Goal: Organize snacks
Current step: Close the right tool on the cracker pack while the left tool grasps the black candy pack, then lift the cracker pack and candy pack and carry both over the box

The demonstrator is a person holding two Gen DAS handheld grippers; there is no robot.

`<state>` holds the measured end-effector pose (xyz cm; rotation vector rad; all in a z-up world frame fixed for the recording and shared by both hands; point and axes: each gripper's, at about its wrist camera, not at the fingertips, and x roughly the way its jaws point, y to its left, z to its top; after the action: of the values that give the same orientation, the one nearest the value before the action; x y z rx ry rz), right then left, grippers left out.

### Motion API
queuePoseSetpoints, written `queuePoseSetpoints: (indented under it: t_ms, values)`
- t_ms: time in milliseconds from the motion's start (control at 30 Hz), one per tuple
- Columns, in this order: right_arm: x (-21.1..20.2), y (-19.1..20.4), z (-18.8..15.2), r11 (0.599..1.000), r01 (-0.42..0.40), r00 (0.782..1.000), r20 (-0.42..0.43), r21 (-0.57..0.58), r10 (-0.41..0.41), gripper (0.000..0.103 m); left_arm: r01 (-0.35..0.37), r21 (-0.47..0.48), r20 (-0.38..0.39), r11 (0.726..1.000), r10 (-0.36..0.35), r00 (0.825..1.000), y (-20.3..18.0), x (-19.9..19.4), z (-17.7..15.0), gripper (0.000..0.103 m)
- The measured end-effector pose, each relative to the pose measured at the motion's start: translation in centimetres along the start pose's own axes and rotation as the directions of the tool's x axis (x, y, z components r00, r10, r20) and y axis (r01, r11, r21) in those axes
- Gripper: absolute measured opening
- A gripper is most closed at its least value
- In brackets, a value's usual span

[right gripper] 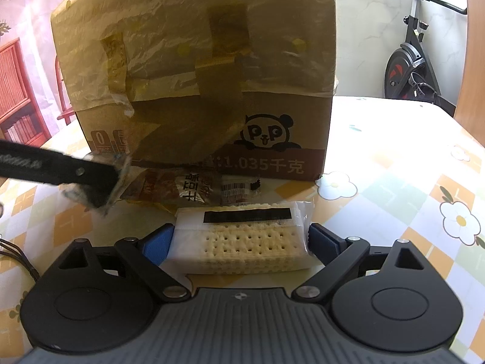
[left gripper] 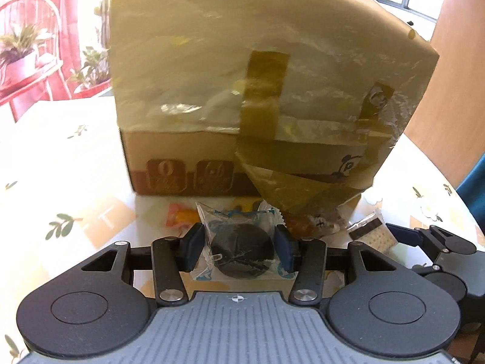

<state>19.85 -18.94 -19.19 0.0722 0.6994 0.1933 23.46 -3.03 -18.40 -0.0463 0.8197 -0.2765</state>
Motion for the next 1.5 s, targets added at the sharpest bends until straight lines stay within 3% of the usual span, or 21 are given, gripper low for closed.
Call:
queuePoseSetpoints:
  t_ms: [367,700,1033,1200,1500]
  values:
    - [0.2,0.4,0.0,1.000,0.020,1.000,-0.005,-0.022,-0.020,0.094,-0.005,-0.044,-0.034,0.999,0.003,0.999,0.9,-0.2,-1.5,0.053]
    - [0.0,0.9,-0.2,0.999,0.036,0.999,-0.001,-0.035,-0.036,0.093,0.002,-0.081,-0.004,0.997,-0.002,1.000,2.6,-1.7,-1.8,0.053]
    - [-3.5,0.2,0.4,0.998,0.062,0.993,0.102,-0.002,-0.062,0.092,0.025,-0.037,0.075,0.999,-0.022,0.997,3.0,-4.0,-0.6,0.053]
    - [-6.5,-0.5,2.8,0.997,0.072,0.976,0.205,0.014,-0.073,0.092,0.069,0.007,0.160,0.998,-0.069,0.985,2.8,-6.4,1.5,0.053]
    - [-11.8,-0.5,9.1,0.998,0.062,0.905,0.421,0.023,-0.066,0.092,0.103,0.079,0.340,0.992,-0.124,0.932,1.6,-10.5,6.6,0.053]
